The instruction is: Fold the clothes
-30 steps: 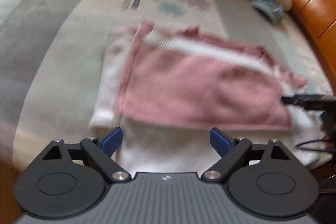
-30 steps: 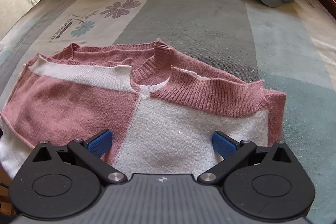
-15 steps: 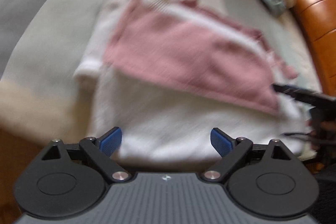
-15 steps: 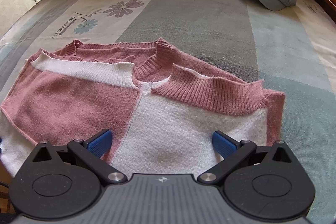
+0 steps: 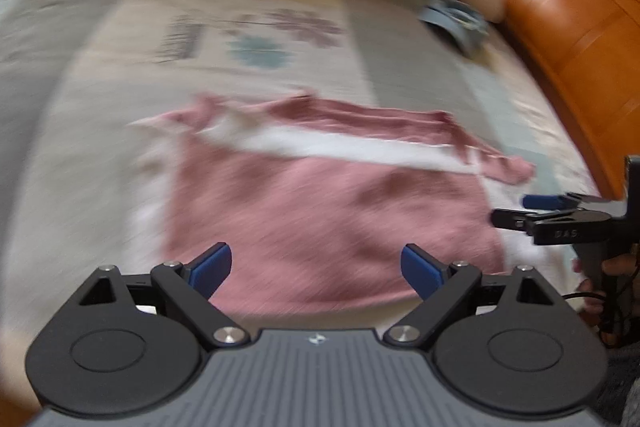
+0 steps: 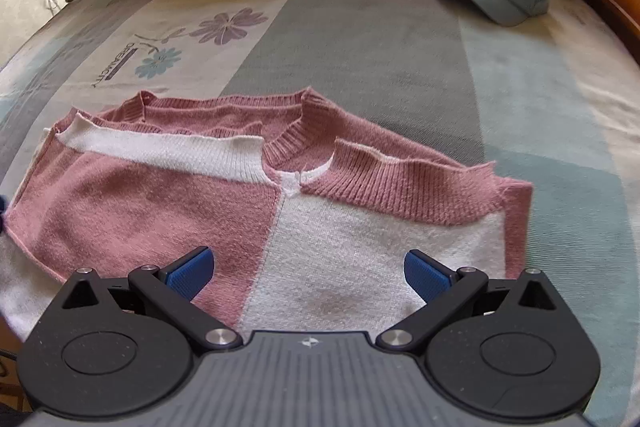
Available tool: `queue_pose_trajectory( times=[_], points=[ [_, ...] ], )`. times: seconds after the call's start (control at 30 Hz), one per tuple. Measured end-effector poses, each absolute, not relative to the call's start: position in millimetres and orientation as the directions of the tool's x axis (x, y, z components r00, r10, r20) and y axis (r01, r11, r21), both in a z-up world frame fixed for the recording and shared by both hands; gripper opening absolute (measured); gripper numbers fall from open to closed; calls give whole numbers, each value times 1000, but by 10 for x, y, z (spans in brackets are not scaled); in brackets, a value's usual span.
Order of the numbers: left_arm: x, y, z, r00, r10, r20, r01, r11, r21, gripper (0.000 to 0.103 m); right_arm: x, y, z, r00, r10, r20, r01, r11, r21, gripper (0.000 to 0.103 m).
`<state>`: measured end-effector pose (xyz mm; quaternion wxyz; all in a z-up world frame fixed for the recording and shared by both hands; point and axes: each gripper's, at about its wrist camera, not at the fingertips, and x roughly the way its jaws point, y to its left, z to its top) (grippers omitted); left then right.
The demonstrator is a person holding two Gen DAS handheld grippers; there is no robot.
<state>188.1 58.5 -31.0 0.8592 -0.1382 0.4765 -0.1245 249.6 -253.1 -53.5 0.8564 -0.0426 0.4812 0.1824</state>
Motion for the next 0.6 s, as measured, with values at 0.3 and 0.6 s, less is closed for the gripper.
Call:
queue_pose_trajectory(
  times=[0.3,0.6],
  points=[
    [2358,283,-534,465,-479,-744,228,877,-422,94,2284,-2710,-511,498,172,-850,-204,976,78,103],
    [2329,180,-404,463,-495,-735,267,869,-417,94,2291,-2686,-412,537,306,-786,-244,948,202,103]
  ],
)
